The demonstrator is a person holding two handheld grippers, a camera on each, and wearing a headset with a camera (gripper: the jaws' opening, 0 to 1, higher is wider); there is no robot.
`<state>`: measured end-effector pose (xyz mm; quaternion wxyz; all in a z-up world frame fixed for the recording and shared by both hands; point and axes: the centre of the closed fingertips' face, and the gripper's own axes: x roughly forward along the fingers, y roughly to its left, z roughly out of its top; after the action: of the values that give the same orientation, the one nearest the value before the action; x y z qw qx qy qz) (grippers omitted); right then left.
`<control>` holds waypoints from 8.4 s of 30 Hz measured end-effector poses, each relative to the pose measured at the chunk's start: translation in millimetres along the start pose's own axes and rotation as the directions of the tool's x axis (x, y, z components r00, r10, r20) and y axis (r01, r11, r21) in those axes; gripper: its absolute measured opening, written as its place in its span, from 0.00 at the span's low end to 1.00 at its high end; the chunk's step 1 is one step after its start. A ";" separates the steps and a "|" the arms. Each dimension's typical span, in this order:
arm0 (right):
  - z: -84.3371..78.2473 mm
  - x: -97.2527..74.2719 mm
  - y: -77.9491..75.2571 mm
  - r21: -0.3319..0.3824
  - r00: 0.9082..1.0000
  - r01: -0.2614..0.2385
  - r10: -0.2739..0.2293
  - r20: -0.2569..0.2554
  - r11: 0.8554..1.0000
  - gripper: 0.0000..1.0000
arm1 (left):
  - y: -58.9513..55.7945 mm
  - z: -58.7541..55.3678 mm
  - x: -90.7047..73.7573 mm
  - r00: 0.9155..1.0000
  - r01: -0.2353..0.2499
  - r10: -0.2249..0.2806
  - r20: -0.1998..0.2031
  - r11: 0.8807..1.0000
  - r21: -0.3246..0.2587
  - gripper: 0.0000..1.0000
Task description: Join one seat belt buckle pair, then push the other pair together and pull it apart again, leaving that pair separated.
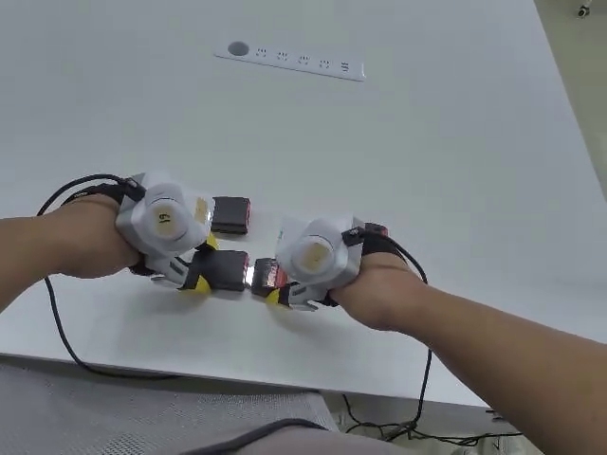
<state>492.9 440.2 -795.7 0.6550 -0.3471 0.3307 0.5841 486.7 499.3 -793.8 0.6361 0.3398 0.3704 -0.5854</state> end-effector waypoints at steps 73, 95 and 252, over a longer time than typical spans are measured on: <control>-7.9 -62.7 -33.0 0.002 0.997 0.071 -0.071 0.021 0.997 0.30 | 43.6 28.5 -47.2 0.992 -0.124 0.126 0.027 0.988 -0.087 0.44; -98.4 -92.2 -90.9 0.046 0.985 0.142 -0.137 -0.107 0.989 0.35 | 80.2 0.2 -29.0 0.997 -0.068 0.066 -0.025 0.995 -0.070 0.44; -6.6 -1.0 -77.1 -0.055 0.999 -0.050 0.050 -0.008 0.997 0.30 | 86.8 -12.3 -4.1 0.995 -0.018 0.019 -0.101 1.000 0.017 0.31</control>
<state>569.4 428.2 -793.2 0.6290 -0.3588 0.3254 0.6080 572.1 519.2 -796.4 0.6190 0.3777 0.3943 -0.5645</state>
